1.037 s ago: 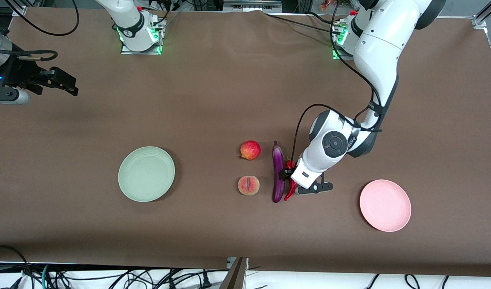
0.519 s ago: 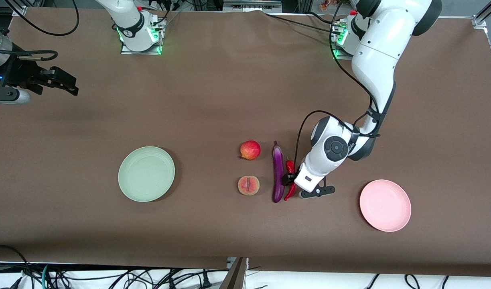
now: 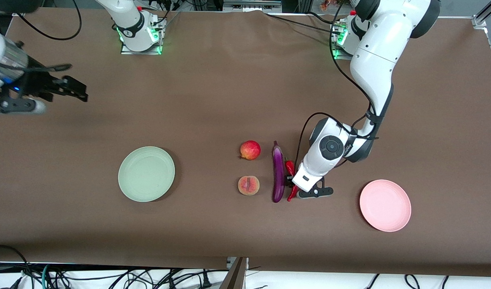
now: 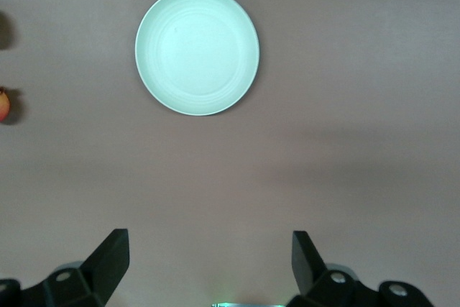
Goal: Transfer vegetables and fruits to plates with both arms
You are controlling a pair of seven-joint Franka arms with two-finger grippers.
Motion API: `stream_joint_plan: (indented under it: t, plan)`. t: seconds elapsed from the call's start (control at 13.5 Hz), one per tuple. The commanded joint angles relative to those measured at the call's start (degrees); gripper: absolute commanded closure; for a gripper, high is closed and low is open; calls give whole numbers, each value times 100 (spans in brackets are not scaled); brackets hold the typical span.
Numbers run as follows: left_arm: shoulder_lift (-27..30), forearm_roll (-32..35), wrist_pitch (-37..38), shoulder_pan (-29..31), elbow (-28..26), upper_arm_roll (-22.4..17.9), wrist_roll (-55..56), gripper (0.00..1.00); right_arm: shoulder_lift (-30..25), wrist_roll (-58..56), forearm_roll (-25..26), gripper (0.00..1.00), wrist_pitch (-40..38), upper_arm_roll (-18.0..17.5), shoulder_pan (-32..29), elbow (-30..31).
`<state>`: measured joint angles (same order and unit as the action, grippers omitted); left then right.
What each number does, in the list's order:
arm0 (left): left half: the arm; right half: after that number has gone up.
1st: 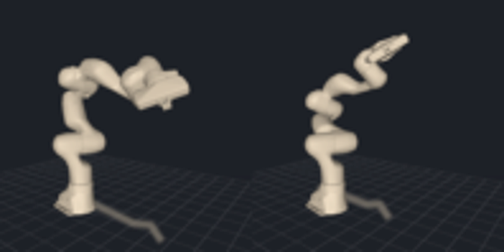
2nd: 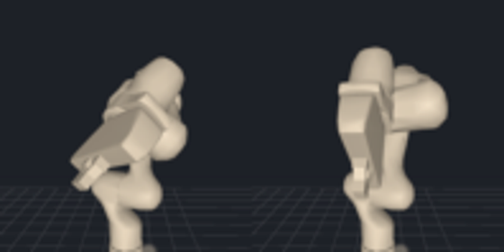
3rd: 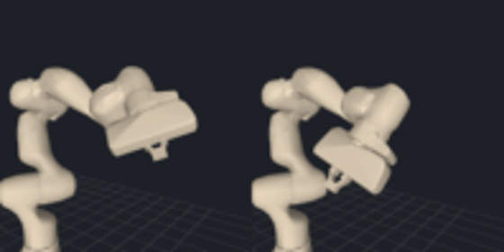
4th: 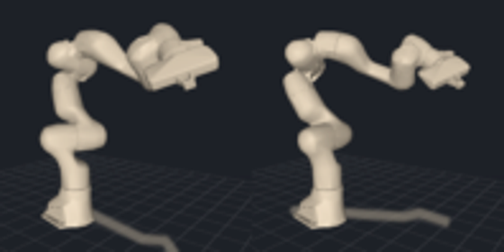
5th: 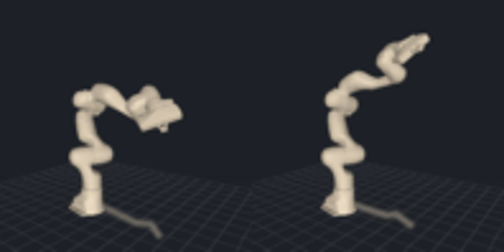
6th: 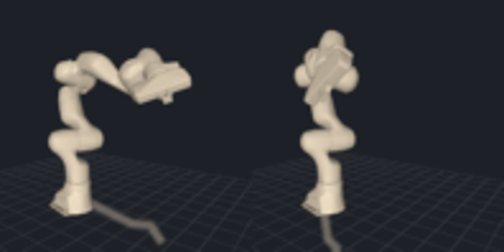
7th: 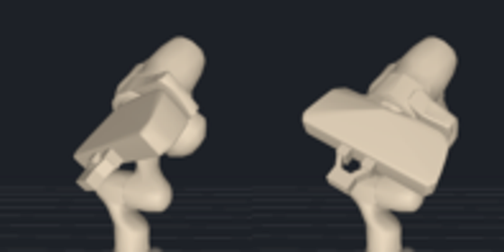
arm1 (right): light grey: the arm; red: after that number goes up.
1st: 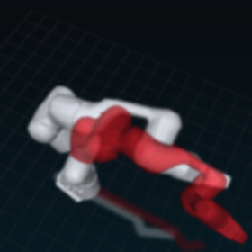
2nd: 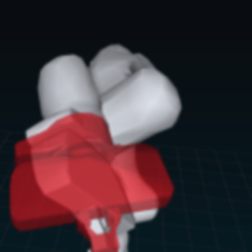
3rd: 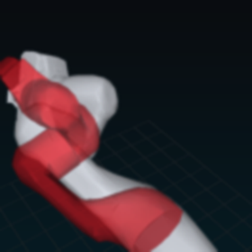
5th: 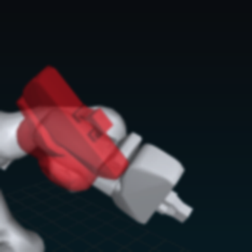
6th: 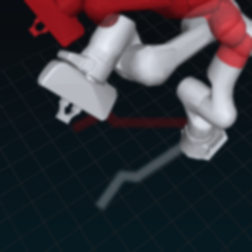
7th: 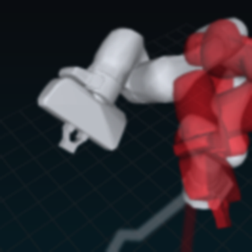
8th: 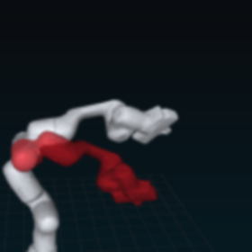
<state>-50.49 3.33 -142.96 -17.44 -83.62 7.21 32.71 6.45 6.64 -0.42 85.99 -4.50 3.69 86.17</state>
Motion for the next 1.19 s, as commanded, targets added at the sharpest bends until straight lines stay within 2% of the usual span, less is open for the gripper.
stream_joint_plan:
  t: [0.0, 0.3, 0.44, 0.59, 0.81, 1.11]
  plan:
    - [21, 98, 4, -15, 100, -36, 17, 100, 154, 4, 33, 0, -13, -24, 132, -101]
    - [275, 98, 346, 319, 170, -71, -491, 100, 891, -5, -20, 0, 31, -24, 386, -118]
    - [442, 106, 435, 670, 188, -71, -1079, 100, 1041, 275, -46, 0, 573, -16, 981, -110]
    - [539, 106, 609, 1126, 197, -89, -2105, 100, 1418, 1544, -160, 0, 1084, -42, 1309, -118]
    - [575, 159, 831, 1838, 478, -150, -3532, 100, 1990, 2489, -853, 0, 2295, -42, 1905, -118]
    - [365, 124, 630, 2025, 504, -404, -4001, 100, 2965, 4342, -864, 0, 4281, -33, 2714, -145]
